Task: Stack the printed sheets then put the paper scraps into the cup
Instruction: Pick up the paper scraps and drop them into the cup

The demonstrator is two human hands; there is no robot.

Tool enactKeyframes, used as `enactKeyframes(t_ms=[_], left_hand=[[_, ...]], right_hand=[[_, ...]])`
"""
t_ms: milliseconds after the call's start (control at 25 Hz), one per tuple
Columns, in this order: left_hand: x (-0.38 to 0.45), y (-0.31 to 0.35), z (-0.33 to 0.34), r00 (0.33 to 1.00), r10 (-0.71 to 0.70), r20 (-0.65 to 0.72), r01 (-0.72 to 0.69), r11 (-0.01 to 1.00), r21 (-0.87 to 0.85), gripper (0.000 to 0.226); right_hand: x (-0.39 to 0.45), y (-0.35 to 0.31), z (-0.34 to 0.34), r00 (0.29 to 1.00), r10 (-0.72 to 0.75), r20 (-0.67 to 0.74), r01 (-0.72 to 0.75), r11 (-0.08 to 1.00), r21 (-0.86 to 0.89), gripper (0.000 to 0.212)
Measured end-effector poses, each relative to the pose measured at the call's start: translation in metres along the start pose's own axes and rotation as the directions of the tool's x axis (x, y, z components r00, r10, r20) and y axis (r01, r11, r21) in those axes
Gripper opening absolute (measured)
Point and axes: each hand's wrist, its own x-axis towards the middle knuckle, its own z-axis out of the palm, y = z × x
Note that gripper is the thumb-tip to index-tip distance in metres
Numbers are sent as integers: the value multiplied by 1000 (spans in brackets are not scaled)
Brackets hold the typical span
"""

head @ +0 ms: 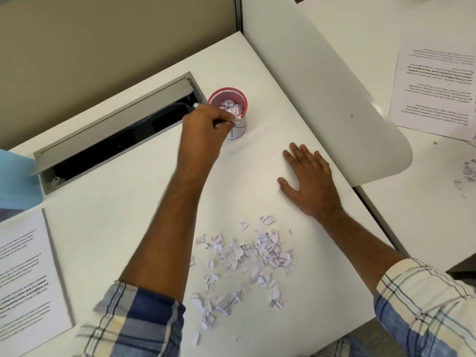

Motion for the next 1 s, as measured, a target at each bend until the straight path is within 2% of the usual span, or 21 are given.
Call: enactKeyframes(t_ms=[120,280,360,480,600,760,920,1000], left_hand=[[29,7,1,997,-68,-45,68,998,-9,16],[49,7,11,994,-106,-25,107,993,43,32],[47,5,13,990,-111,-85,113,993,23,29],[34,-4,10,964,-145,-224,123,986,-111,23],[6,-14,7,962,-154,-224,98,966,-241,21],[-64,-22,19,987,-92,-132,62,975,-214,19],[-140,-36,46,988,40,150,-39,999,-8,17],[-166,-41,55,964,0,266,-26,995,93,30]], right_hand=[[0,0,0,1000,3,10,-3,1000,0,65],[0,1,0,1000,0,16,0,1000,-2,65],[-1,1,1,1000,0,7,0,1000,-2,64],[-1,1,1,1000,-8,-12,8,1000,-1,63],[-1,0,0,1000,-15,-10,15,1000,-4,62],[0,-1,-2,1000,1,7,-1,1000,-7,63],[-1,-1,-2,1000,-5,6,5,1000,-5,64],[-1,-1,-2,1000,-8,9,8,1000,-6,64]])
